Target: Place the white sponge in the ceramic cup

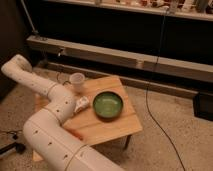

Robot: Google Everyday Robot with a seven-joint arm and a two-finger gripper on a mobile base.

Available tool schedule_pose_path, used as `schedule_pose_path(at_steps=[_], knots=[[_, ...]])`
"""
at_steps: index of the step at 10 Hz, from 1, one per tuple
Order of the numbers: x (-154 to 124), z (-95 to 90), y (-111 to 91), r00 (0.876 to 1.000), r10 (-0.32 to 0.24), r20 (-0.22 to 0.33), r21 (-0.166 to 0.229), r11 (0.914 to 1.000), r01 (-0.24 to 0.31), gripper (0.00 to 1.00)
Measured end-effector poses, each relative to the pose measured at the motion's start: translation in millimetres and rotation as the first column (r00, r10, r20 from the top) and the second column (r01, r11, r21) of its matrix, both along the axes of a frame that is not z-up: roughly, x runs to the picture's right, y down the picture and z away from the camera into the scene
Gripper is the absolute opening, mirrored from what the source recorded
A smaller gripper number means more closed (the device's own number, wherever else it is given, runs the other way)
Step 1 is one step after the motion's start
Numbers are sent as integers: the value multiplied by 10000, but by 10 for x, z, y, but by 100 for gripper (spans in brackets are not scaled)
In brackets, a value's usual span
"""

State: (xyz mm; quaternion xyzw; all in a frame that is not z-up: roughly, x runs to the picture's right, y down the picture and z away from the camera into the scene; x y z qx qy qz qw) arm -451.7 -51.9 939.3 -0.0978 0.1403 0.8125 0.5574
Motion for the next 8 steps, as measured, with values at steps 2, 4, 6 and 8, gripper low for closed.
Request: schedule_pose_path(at_steps=[2, 4, 6, 8], knots=[[4, -216, -254, 9994, 216, 279, 128, 9997, -220, 0], [0, -419, -390, 9938, 649, 903, -317, 9976, -623, 0], [121, -602, -563, 9819, 1224, 1442, -845, 9902, -1110, 0], [376, -713, -751, 9666, 1928, 1689, -1314, 9763, -1718, 0]])
